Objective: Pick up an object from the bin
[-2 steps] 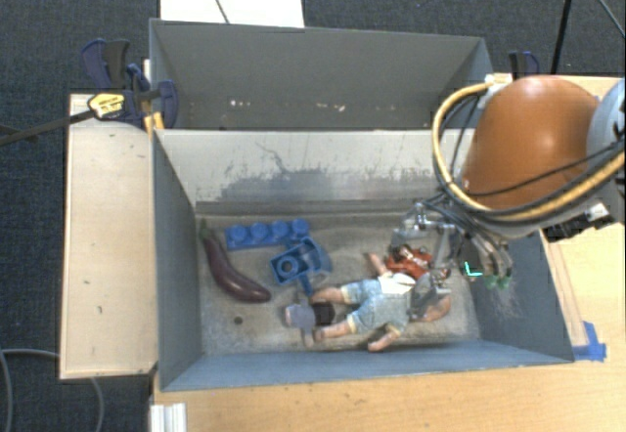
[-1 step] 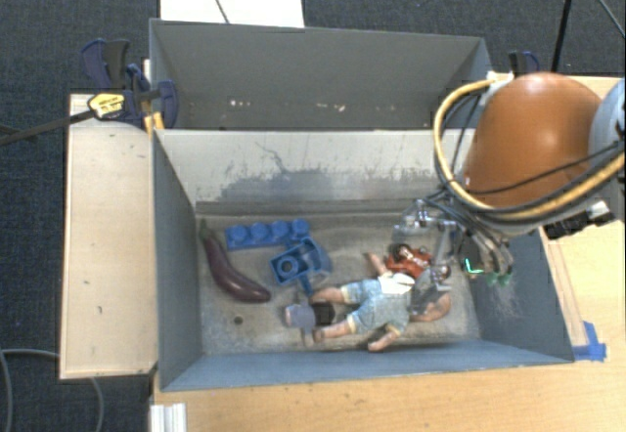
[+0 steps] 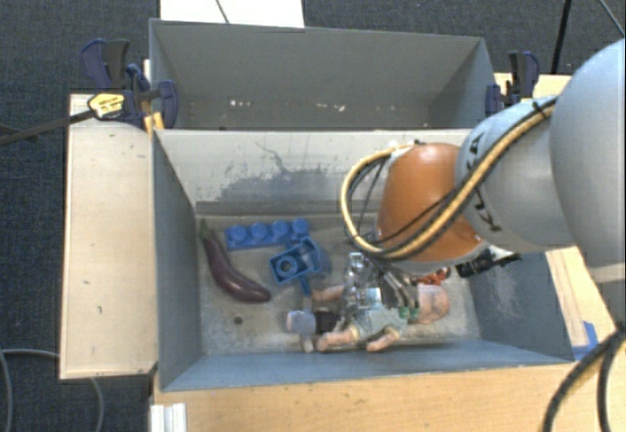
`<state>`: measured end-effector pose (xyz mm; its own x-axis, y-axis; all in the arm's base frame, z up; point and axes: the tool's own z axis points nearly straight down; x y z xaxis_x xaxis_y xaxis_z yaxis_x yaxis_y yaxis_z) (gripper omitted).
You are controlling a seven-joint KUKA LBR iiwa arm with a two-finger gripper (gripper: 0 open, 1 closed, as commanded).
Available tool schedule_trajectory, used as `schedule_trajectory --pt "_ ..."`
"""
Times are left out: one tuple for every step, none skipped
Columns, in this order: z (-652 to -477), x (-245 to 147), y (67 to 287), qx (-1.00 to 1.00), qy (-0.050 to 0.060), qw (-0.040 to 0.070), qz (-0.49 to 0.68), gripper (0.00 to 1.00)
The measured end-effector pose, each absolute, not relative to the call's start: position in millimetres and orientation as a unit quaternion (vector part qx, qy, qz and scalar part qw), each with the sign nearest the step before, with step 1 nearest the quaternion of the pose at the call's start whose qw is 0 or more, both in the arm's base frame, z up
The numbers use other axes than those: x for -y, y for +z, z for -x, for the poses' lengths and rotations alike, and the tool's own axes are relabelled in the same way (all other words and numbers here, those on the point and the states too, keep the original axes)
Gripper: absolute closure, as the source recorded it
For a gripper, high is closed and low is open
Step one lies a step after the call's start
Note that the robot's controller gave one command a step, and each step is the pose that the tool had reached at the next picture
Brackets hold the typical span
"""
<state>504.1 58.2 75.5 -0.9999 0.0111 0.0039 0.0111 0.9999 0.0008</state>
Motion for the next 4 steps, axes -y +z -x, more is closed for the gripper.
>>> schedule_trajectory --pt "-503.9 -58.1 75.5 1.000 0.000 0.002 0.006 1.00" --pt "-520.4 -43.2 223.6 1.000 0.000 -0.002 0.010 1.00" --pt "-519.9 -43.2 222.9 1.000 0.000 -0.001 0.010 1.00" --pt "-512.9 -53.1 179.7 1.000 -0.001 -0.006 0.014 1.00"
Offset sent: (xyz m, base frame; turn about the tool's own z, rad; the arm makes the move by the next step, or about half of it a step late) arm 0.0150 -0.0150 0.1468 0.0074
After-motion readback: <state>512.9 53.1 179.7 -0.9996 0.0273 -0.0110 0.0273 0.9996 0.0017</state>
